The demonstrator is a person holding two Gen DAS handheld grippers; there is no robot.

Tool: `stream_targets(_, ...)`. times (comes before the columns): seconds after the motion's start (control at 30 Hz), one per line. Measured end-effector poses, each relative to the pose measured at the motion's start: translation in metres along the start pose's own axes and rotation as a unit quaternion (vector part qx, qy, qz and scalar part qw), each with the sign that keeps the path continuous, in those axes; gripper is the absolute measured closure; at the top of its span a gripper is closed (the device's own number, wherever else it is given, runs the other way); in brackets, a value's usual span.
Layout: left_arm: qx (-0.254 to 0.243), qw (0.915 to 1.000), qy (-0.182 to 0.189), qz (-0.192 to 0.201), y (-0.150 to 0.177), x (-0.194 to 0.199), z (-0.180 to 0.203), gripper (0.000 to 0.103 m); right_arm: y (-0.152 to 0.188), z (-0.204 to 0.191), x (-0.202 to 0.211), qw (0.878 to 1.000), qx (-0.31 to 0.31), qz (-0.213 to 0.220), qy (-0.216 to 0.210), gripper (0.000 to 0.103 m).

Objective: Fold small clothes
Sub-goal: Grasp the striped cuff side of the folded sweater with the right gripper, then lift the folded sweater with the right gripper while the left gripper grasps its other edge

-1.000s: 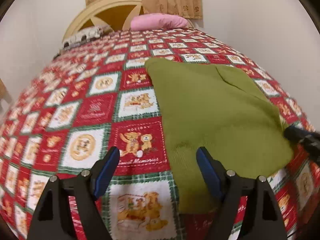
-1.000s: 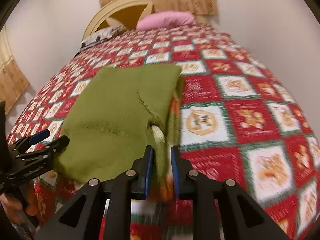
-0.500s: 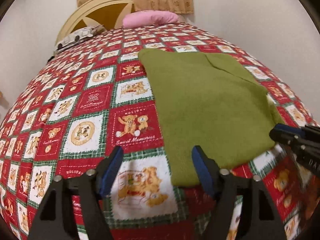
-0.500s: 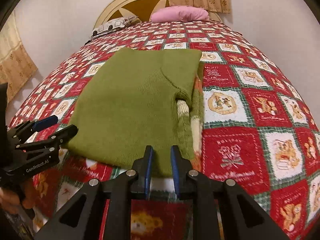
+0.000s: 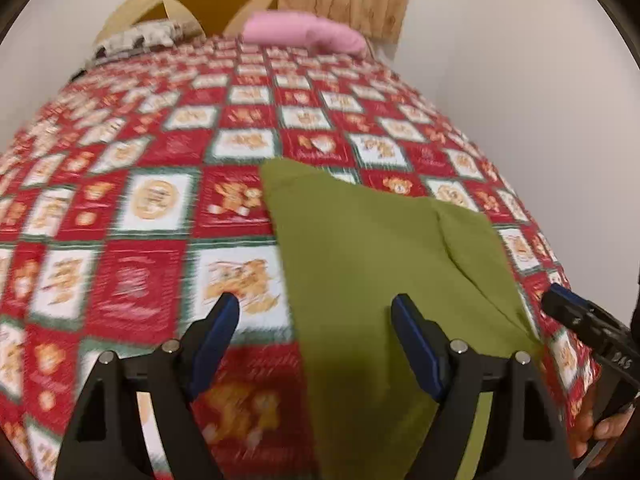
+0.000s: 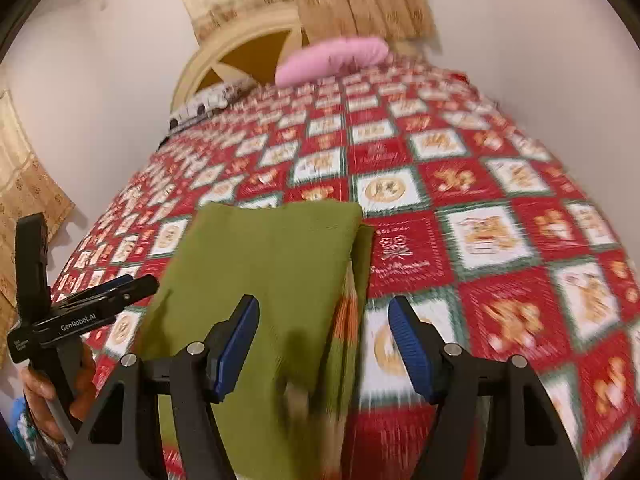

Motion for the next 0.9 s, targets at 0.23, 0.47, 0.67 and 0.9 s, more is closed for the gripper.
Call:
stream_targets(0.23,0.048,0.9951,0.086,0.009,0.021,-0.032,-0.009,0.022,0.007,0.01,-0.059,0.998,-0.006,-0.054,-0.029,0.035)
stream_targets(0.47,0.043,0.9948,0.088,0.027,0.024,-0.029,-0.005,0.022,0.006,0.012,-0.063,0.995,-0.011,-0.062,-0.072,0.034)
stream_targets(0.67,0.04,0.9947,0.089,0.033,0.023,-0.03,-0.006,0.026,0.003,0.006,-0.071,0.996,0.01,-0.065,-0.063,0.035)
stream_targets(0.9,0.036,0.9925,0.108,0.045,0.022,-0.028,-0.001,0.048,0.008,0.0,-0.068,0.996,0.033,-0.049,-0.074,0.056)
Point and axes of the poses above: each gripper's, at about its wrist camera, not at the fingertips, and x roughly against the way its jaws point, z to its right, y to its underside, the point moved 2 cm from there along -x, roughly the way its jaws point, and after that the axes turned 14 degrees about -x, right-handed, at the moved point
